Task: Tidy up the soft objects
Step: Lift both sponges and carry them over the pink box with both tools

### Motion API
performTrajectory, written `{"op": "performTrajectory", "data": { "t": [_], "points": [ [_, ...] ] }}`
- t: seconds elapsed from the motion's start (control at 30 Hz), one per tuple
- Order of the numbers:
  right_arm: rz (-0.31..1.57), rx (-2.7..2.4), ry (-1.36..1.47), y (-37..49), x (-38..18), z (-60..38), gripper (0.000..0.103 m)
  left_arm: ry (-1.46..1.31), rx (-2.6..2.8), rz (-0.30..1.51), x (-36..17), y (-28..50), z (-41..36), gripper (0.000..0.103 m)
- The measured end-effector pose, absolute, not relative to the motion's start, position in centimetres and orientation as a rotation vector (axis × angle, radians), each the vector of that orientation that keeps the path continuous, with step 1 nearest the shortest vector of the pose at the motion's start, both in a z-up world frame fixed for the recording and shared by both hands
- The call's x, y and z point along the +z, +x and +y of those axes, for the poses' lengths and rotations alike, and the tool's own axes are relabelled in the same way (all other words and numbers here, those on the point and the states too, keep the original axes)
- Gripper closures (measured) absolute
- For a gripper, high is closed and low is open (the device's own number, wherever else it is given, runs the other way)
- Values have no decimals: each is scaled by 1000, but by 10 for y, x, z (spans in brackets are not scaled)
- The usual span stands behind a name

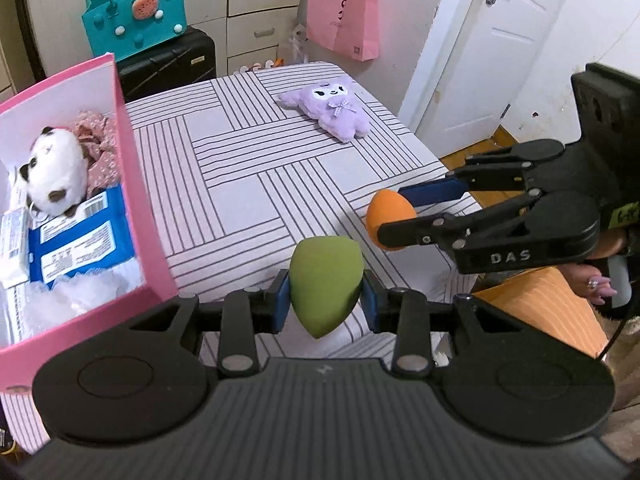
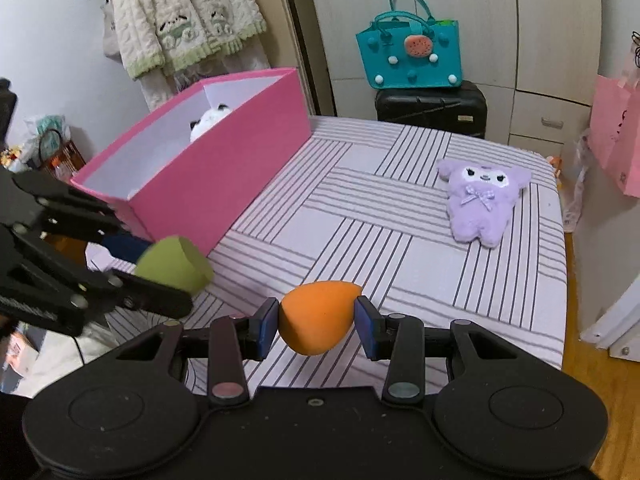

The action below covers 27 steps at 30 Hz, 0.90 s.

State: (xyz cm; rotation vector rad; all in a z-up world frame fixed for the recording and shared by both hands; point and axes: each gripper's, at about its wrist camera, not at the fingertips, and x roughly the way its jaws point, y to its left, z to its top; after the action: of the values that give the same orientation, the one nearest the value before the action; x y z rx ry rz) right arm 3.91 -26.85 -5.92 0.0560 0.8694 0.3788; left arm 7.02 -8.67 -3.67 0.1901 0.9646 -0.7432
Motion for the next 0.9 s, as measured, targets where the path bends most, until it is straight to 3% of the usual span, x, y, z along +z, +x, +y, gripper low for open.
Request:
{"op": "performTrajectory", "data": {
  "t": [0.63,0.9],
  "points": [
    [917,661,116,24,-12,-204,56,147,-707,959,8,41,1,68],
    [779,669,35,47,18,-169,56,155,-605,797,36,58,48,67]
  ]
}}
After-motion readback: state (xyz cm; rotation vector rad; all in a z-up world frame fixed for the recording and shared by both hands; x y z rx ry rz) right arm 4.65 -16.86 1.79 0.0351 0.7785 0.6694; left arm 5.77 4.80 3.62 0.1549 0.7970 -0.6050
